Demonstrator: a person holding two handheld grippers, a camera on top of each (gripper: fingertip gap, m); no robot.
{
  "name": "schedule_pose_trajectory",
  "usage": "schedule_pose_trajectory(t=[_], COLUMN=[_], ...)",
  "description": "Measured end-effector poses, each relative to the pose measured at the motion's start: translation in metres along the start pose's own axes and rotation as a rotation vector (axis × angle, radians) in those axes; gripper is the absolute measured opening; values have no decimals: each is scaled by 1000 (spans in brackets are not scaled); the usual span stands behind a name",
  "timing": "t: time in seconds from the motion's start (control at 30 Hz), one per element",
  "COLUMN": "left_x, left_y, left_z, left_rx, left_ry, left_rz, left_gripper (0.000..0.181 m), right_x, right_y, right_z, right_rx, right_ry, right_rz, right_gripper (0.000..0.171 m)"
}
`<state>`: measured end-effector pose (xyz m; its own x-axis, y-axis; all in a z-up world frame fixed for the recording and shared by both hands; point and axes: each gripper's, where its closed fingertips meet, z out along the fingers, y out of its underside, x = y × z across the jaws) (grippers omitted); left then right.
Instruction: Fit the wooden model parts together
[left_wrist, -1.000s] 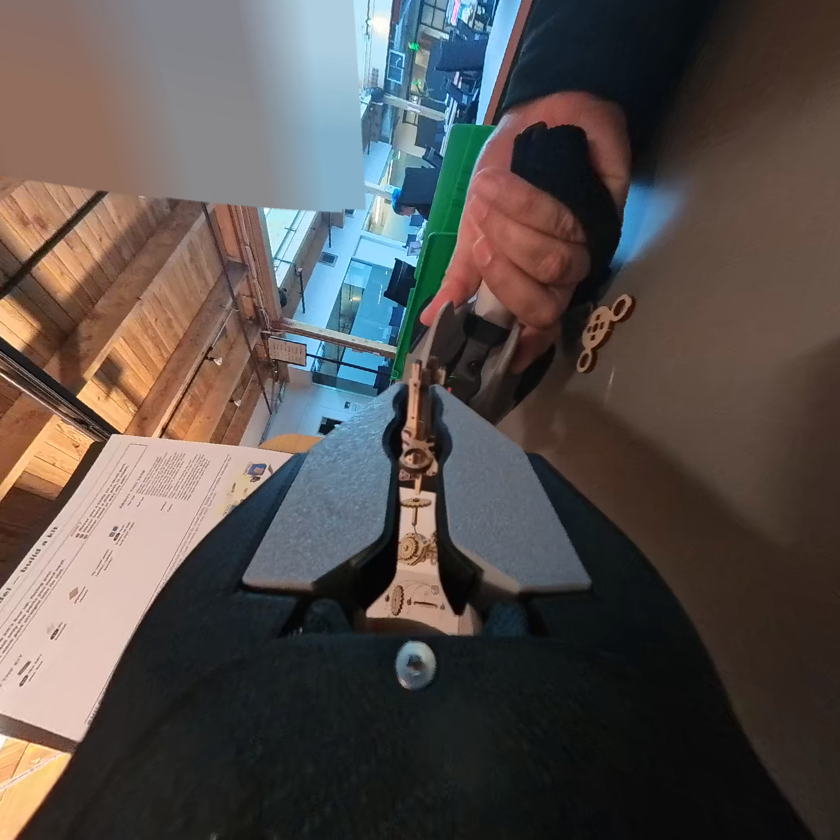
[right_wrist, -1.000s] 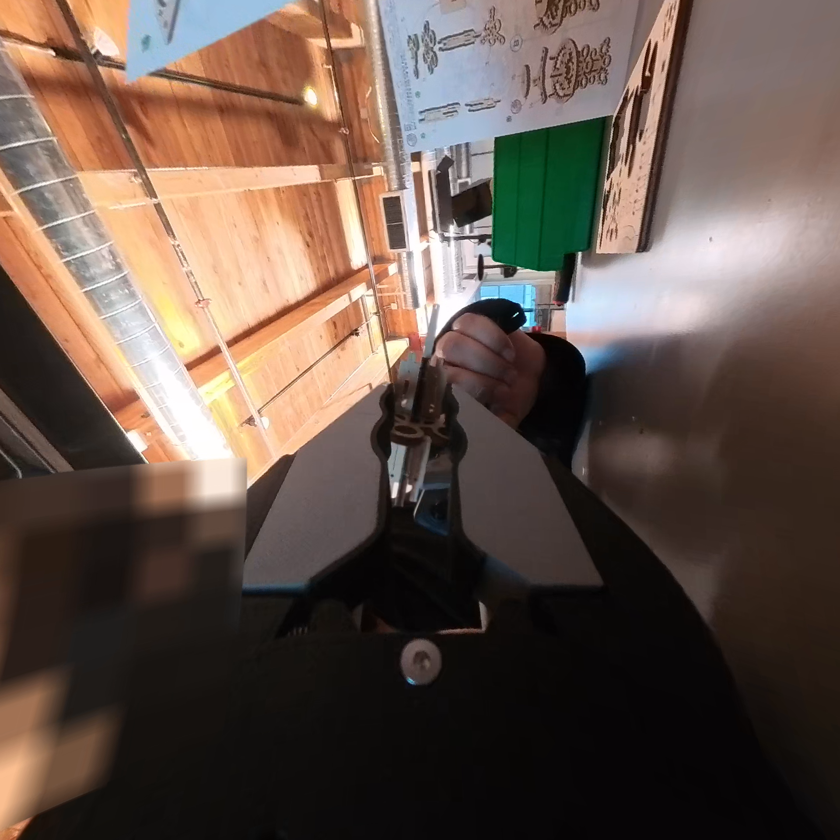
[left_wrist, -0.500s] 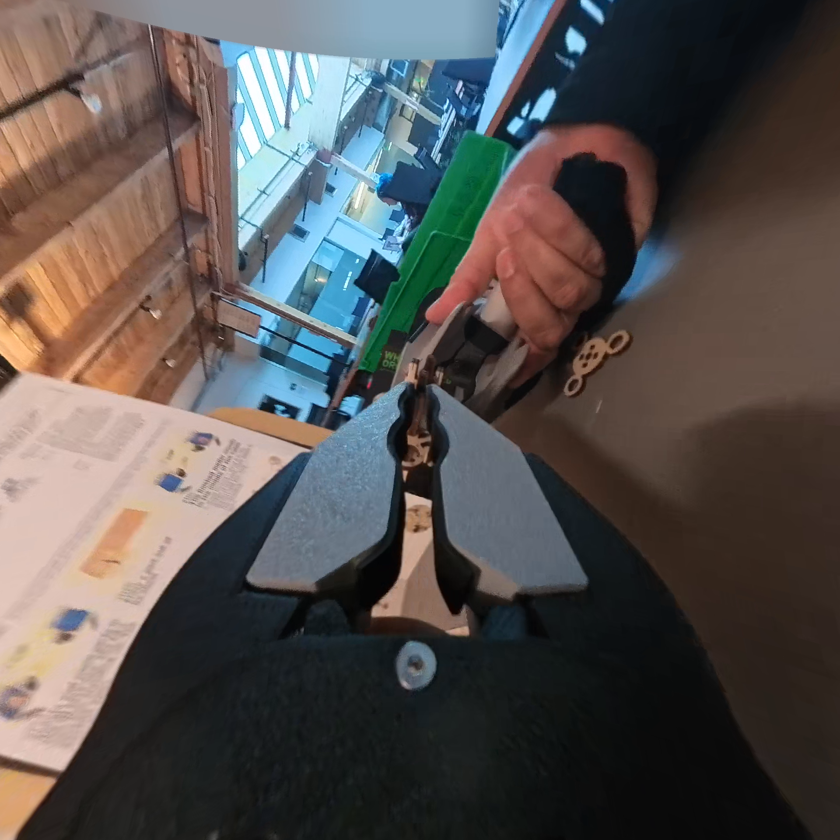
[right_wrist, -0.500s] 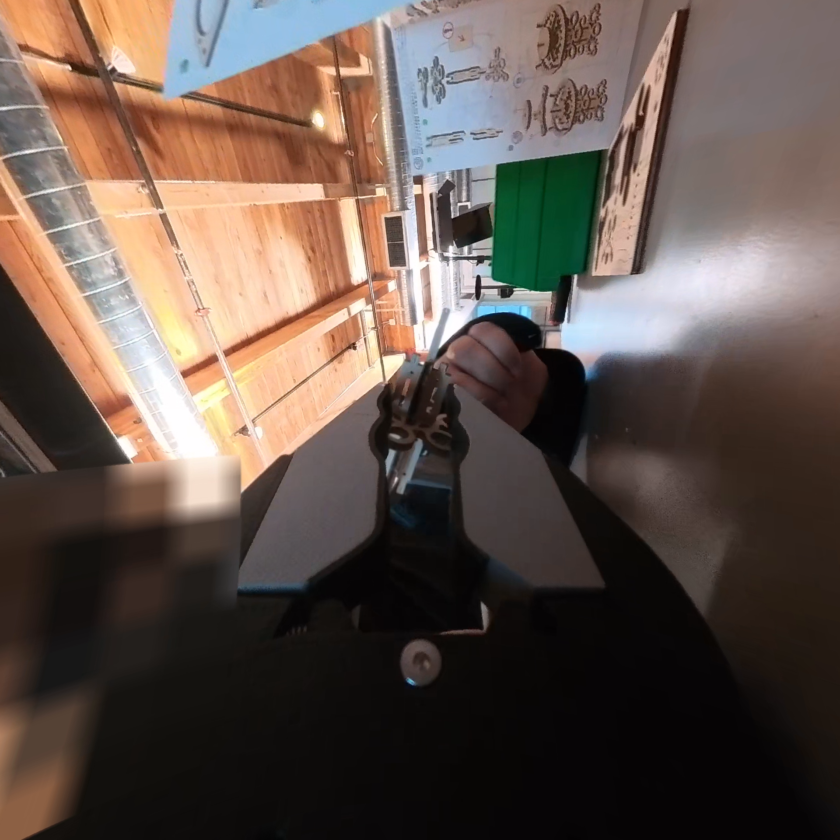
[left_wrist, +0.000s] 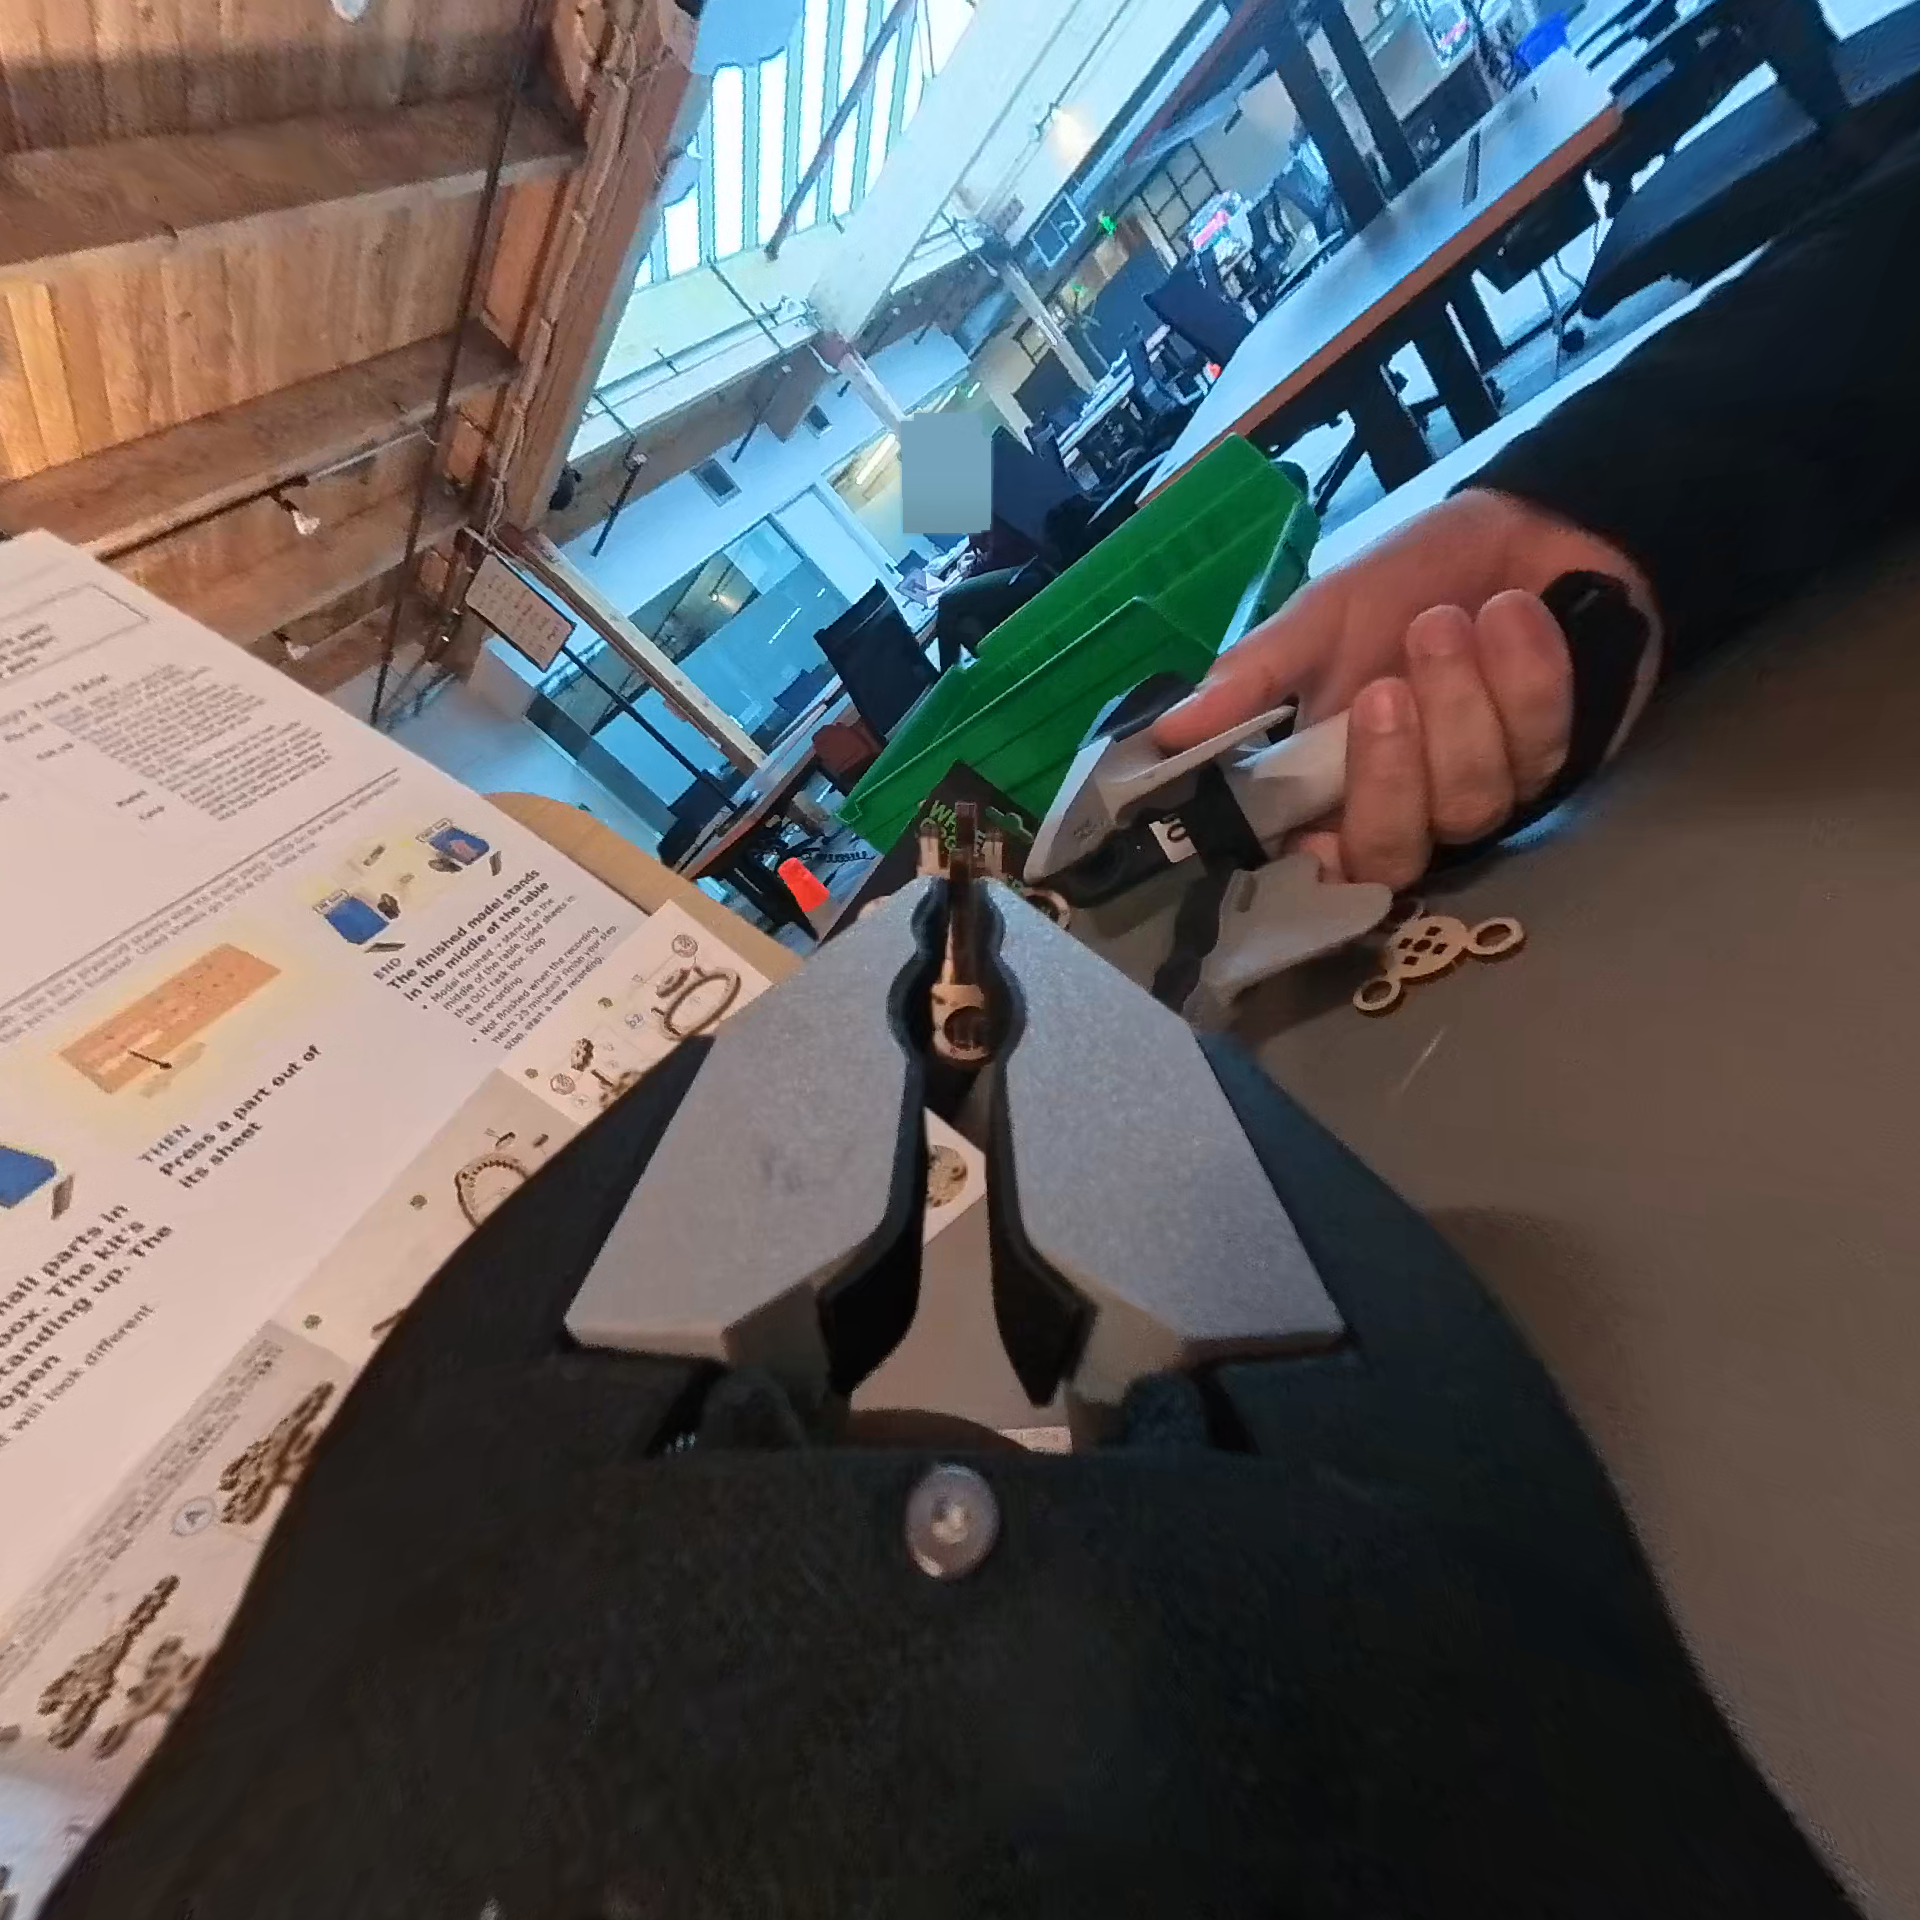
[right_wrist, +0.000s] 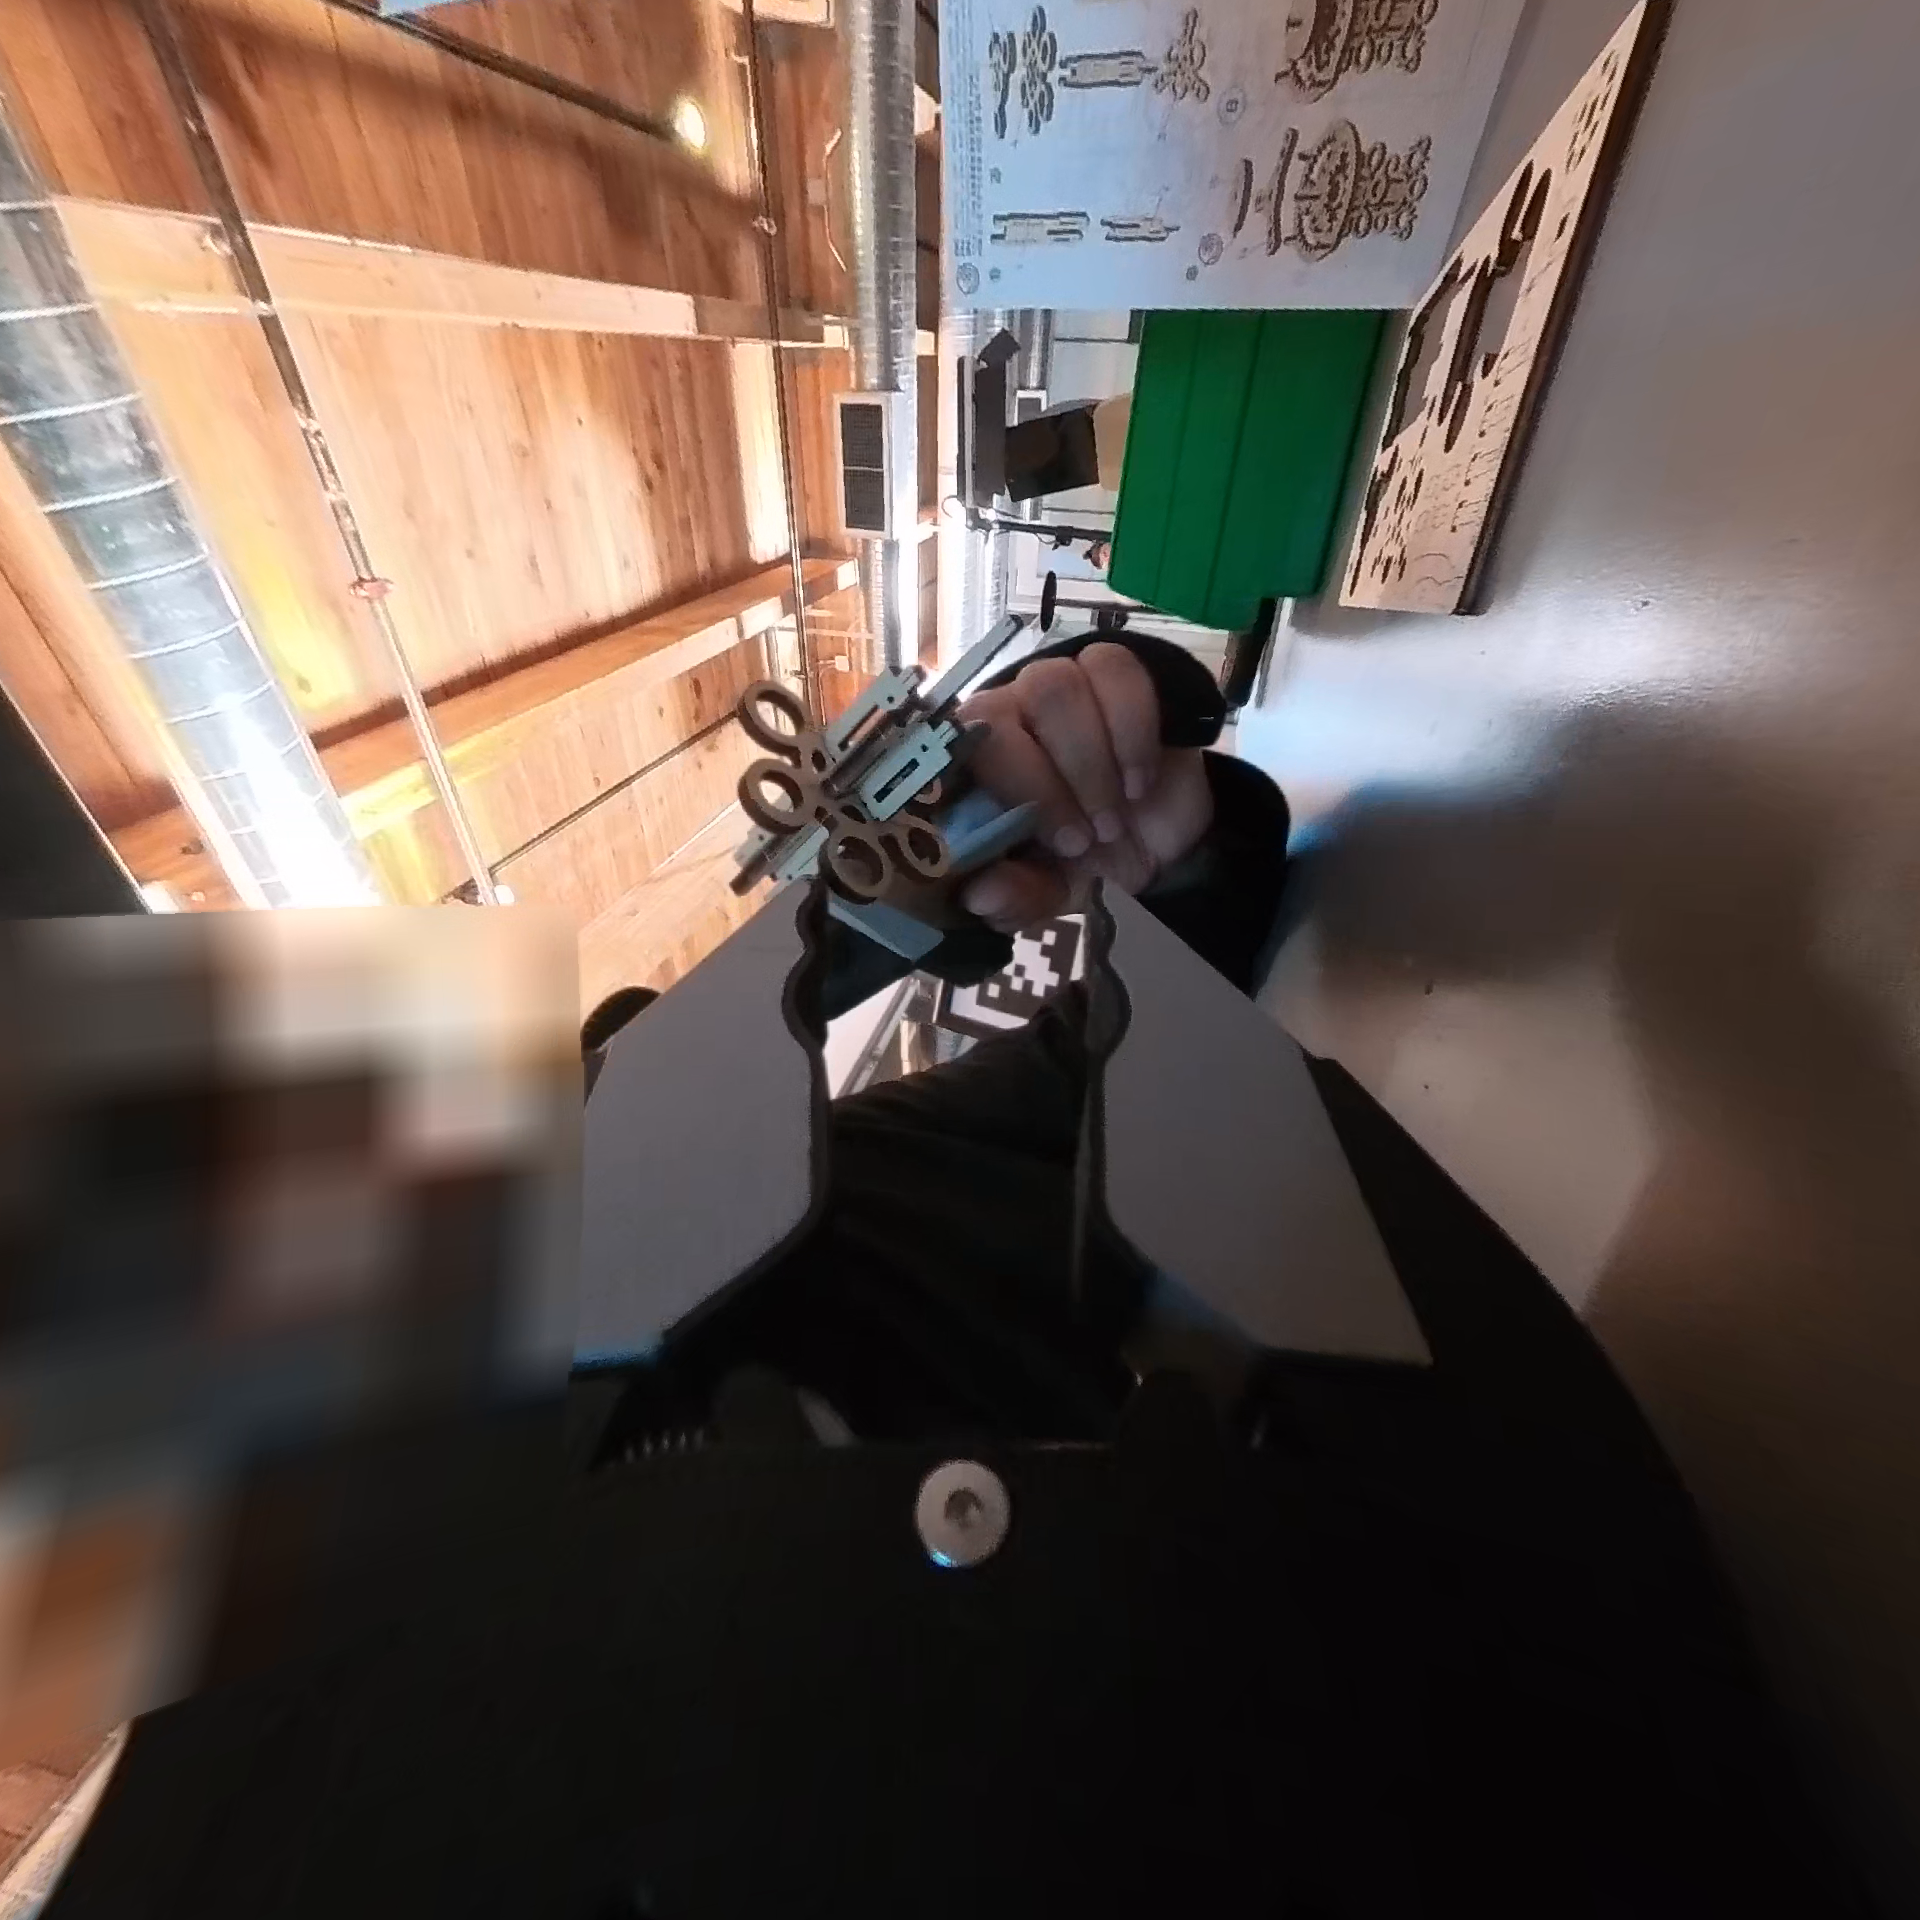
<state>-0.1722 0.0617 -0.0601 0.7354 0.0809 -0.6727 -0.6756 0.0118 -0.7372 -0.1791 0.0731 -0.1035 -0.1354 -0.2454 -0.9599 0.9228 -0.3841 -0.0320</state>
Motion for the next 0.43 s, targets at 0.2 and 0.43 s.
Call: schedule_pose_trajectory(t=[0.2,0.43], left_x=[3,-6], left_y=[-2,-2], left_z=[0,-2], left_rx=[-22,-35], left_ry=[-3,-36], left_rz=[78,62], left_gripper=[0,0], right_x=[2,1], right_y=[2,7], right_z=[0,0], right_rx=[-20,-51], right_ry=[29,27], right_rz=[-36,-53], right_gripper=[45,48])
